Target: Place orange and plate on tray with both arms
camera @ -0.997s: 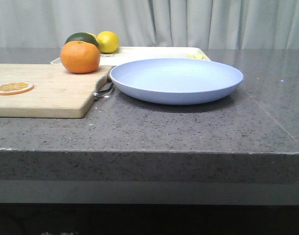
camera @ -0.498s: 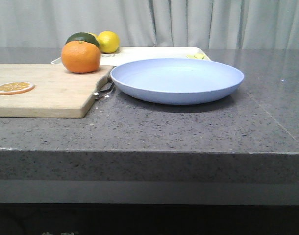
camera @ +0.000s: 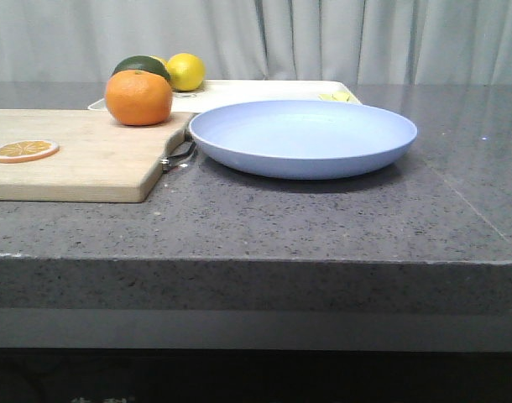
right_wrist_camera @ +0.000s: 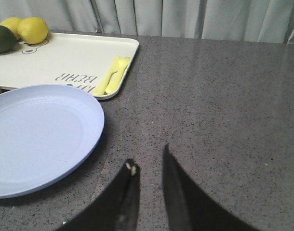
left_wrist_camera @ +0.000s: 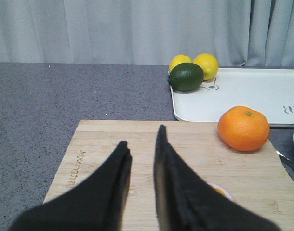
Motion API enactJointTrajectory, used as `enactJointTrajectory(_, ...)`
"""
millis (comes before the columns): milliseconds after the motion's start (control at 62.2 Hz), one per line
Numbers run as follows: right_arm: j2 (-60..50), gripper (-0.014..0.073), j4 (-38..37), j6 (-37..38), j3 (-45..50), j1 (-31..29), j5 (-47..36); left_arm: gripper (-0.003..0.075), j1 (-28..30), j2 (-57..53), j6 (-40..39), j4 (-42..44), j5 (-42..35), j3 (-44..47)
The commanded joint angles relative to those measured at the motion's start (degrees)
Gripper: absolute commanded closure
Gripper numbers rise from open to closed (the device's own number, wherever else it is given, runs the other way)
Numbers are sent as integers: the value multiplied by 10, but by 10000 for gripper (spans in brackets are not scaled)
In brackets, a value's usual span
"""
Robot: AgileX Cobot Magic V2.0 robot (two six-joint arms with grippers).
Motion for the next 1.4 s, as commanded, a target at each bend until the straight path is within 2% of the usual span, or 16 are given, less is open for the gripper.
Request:
enactJointTrajectory(0, 3, 174, 0, -5, -21, 0, -51, 330, -1, 2, -1, -1, -55, -22)
enactJointTrajectory(64, 3, 20, 0, -5, -21, 0, -51, 192, -1, 2, -1, -1, -59, -22)
enactJointTrajectory(113, 3, -59, 0, -5, -21, 0, -51, 113, -1, 2, -1, -1, -64, -22)
enactJointTrajectory(193, 3, -55, 0, -5, -21, 0, -51, 50, -1, 2, -1, -1, -66, -22)
enactJointTrajectory(611, 3, -48, 0, -5, -21, 0, -51, 47, -1, 2, -1, -7, -87, -22)
enactJointTrajectory(756, 3, -48, 0, -5, -21, 0, -51, 47, -1, 31, -1, -20, -38, -54)
enactJointTrajectory(965, 3, -48, 0, -5, -21, 0, -55, 47, -10, 158, -1, -26, 21, -166)
enactJointTrajectory(1173, 3, -48, 0, -5, -21, 0, -55, 47, -91, 300, -1, -26, 39, -293)
enactJointTrajectory(1254, 3, -48, 0, -5, -21, 0, -55, 47, -113, 362, -1, -26, 82, -352)
enactJointTrajectory(1382, 3, -48, 0, -5, -21, 0, -55, 47, -135, 468, -1, -26, 200, -476)
